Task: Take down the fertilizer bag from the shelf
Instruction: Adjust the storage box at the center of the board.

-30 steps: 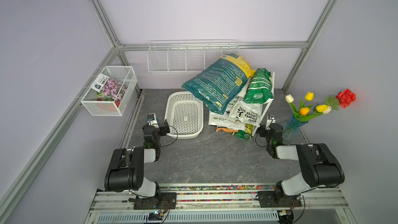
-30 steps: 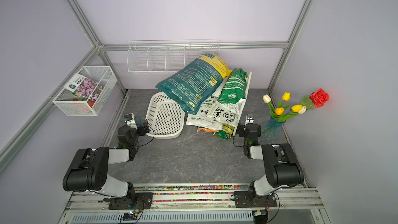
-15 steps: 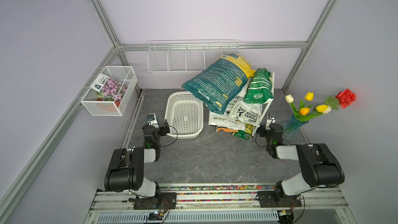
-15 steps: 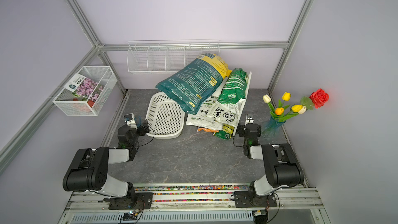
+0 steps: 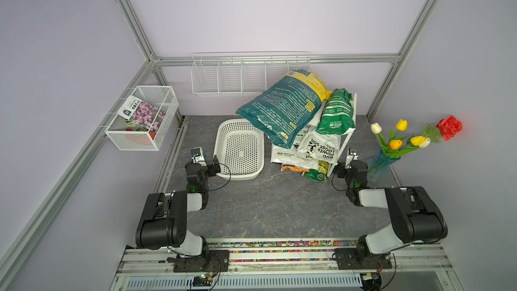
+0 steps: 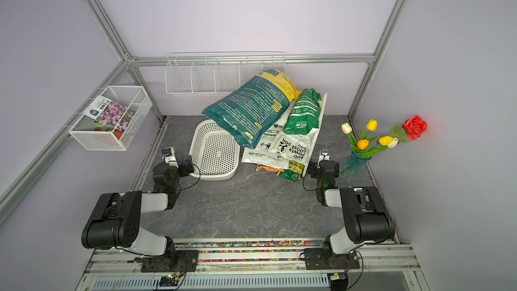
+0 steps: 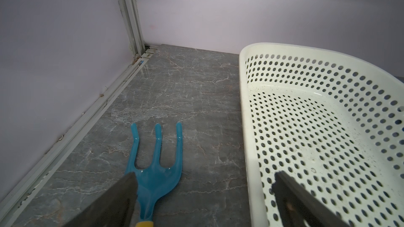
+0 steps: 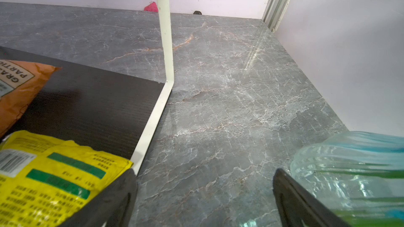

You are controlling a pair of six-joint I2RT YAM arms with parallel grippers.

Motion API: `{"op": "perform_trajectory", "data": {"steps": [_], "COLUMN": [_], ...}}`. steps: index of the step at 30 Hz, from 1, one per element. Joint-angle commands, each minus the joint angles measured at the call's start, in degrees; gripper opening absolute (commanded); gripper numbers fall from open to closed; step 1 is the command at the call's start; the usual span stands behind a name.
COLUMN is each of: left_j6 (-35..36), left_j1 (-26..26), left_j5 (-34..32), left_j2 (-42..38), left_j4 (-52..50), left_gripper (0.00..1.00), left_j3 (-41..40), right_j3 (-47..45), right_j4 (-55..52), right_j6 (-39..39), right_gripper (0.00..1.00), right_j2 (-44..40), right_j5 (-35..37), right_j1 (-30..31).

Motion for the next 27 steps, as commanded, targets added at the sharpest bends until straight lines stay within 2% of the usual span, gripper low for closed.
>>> {"op": "perform_trajectory", "data": {"steps": [1,7,11,16,19,22,24,27], "left_j6": [0.14,0.69,1.23,-3.03,-6.45,-5.94,-5.54,-8.78], "left_j1": [-0.05,0.04,-0.05,-0.05,-0.84,-3.5,-4.82,-5.06], "left_j5": [0.27,0.61,1.67,1.93,2.23,2.76,5.07,10.17], "left_j2": [-0.58,-0.98,-4.46,-11.56,-16.02,-19.34,-20.34,-19.93], "left_j4": [-0.98,-1.25,-9.67,-23.06,-28.11,-31.44,-34.96,-41.03], "left_gripper": [1.0,1.0,1.0,1.0,1.0,1.0,1.0,1.0], "left_j3": [0.87,1.06,4.06,7.43,8.75,10.58,12.92,17.16], "right_j3": [0.57,0.27,0.82,5.16,5.51,7.02,9.4,15.24], "right_j4": [0.29,0.75,-2.22,-20.6,-26.69,-33.48,-38.01,-50.92], "right_j6": [0.32,0.28,-0.2,2.87,3.84,3.87,3.89,8.61], "right_gripper": [0.99,0.91,0.92,0.91,0.9,0.9,0.89,0.88], "right_j2": [-0.95,-1.27,-4.41,-13.48,-18.66,-23.69,-25.79,-27.51], "right_j5": [-2.55,-3.0,-2.76,3.84,4.4,7.92,11.32,18.3], "right_j1": [-0.12,-0.3,-0.39,0.63,1.38,4.24,6.68,9.13]}}
